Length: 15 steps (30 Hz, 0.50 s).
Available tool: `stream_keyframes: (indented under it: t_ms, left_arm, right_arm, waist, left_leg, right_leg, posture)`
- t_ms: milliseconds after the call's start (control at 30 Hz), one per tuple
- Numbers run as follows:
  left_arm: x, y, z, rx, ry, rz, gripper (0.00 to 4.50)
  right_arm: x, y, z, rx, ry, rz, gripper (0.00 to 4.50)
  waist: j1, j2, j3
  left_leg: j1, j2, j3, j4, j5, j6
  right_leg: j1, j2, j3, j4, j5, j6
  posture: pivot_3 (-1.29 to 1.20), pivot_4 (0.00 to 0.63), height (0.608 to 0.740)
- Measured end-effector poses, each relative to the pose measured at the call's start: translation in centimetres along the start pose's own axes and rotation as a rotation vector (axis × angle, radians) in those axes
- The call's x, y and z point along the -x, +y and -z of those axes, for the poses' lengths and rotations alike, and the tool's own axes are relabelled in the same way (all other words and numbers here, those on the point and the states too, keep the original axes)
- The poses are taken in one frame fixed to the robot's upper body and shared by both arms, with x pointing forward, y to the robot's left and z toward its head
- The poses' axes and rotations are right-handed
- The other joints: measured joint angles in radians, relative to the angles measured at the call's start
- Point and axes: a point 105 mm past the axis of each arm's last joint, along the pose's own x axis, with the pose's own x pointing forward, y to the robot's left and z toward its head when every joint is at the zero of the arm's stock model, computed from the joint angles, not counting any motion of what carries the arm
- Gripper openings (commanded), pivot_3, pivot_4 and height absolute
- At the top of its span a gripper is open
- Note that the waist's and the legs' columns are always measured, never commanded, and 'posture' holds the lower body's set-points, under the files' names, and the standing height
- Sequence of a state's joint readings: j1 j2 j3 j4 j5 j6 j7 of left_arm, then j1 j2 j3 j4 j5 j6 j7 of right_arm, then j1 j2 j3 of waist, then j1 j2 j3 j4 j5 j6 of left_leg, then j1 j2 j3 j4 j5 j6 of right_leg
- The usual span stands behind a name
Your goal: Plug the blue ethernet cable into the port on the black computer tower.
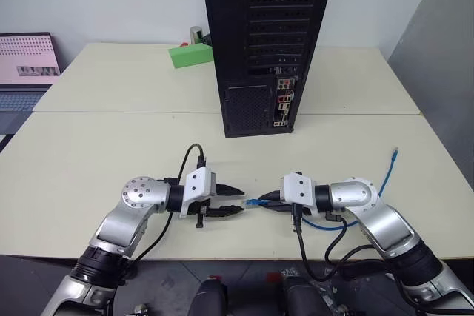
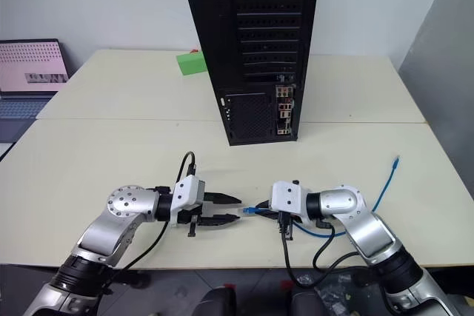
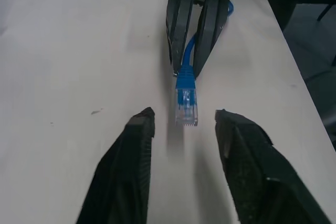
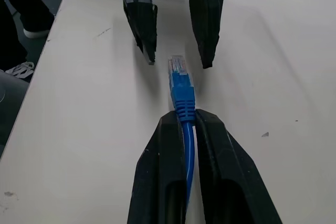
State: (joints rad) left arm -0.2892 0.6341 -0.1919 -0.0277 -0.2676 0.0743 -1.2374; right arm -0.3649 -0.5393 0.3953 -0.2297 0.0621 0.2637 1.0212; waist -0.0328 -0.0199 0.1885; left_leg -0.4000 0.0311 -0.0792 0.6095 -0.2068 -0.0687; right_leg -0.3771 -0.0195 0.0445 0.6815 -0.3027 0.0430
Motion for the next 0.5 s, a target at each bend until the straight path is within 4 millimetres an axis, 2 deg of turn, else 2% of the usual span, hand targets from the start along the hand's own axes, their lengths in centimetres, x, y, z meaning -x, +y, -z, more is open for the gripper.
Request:
stream_keyframes:
  t_ms: [100,133,500]
  left_arm:
    - [-0.15,-0.05,0.00,0.000,-0.002,0.002,0.34]
    - [-0.19,-0.06,0.02,-0.001,-0.002,0.002,0.26]
    - [-0.49,-0.08,0.38,-0.013,0.001,0.000,0.25]
  right_arm:
    - [0.00,-0.02,0.02,-0.004,0.003,0.000,0.02]
    - [0.01,-0.02,0.05,-0.005,0.004,0.000,0.02]
    - [0.13,0.01,0.13,-0.012,0.016,-0.001,0.02]
  waist:
    - [0.000,0.000,0.000]
    - [0.000,0.000,0.000]
    - [0.000,0.000,0.000]
  left_leg:
    - [0.000,0.000,0.000,0.000,0.000,0.000]
    - [0.000,0.000,0.000,0.000,0.000,0.000]
    - [0.000,0.000,0.000,0.000,0.000,0.000]
  right_leg:
    - [0.000,0.000,0.000,0.000,0.000,0.000]
    - [0.000,0.000,0.000,0.000,0.000,0.000]
    - [0.000,0.000,0.000,0.000,0.000,0.000]
  posture:
    - [0.00,0.150,0.740]
    - [0.00,0.150,0.740]
    - [0.00,0.150,0.740]
